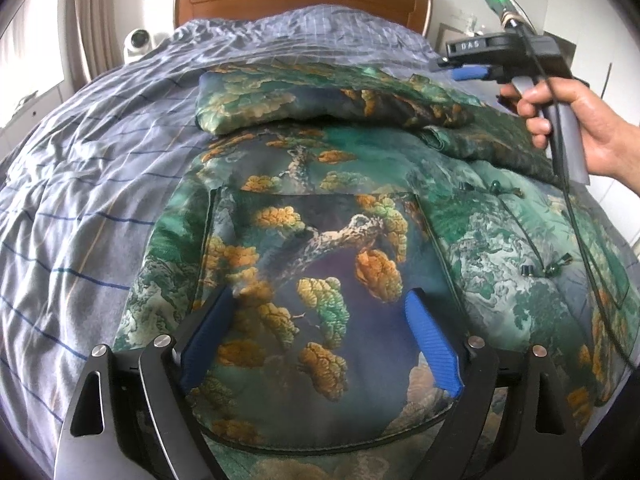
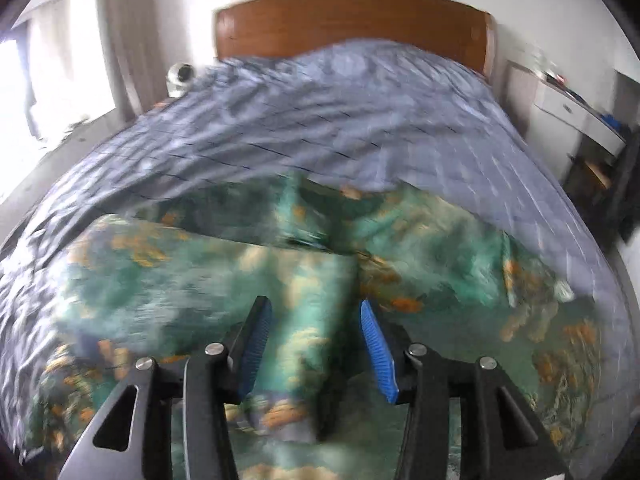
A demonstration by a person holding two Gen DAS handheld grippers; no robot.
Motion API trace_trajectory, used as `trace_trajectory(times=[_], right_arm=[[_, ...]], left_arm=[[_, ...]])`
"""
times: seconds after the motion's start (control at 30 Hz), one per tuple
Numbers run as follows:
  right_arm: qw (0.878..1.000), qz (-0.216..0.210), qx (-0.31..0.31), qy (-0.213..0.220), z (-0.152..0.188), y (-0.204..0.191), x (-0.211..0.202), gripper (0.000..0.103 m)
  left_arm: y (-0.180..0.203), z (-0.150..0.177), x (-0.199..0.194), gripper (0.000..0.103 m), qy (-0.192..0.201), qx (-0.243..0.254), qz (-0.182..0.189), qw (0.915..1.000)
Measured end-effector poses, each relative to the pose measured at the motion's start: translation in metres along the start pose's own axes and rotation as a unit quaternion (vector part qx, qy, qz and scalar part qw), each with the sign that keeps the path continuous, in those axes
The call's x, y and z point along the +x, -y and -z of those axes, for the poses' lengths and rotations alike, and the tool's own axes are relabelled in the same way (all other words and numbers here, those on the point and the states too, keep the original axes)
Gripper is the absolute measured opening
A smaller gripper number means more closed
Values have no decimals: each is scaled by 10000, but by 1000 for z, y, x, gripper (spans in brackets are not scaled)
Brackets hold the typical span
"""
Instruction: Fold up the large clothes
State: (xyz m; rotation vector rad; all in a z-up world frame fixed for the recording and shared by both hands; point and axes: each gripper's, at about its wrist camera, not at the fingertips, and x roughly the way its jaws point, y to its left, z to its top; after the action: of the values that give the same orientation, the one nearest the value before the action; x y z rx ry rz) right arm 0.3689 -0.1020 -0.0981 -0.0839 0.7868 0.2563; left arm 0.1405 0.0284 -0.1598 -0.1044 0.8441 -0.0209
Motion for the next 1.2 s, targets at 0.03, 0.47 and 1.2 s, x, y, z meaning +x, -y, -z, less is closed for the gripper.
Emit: trace_trajectory(times=[0.03,0.47,1.2], right_arm=[[9998,-169,-53,-5,-1,-4,0,47],[9955,-503,-206,-778,46,-24,52,48],[9960,-562,-166,-675,54,-20,60,48]], left_arm=[[0,0,0,88,-15,-2,-2,10000],[1,-28,-25,90,-315,-39,603,9977],[-27,-171,158,91,-582,73,-370,9976]])
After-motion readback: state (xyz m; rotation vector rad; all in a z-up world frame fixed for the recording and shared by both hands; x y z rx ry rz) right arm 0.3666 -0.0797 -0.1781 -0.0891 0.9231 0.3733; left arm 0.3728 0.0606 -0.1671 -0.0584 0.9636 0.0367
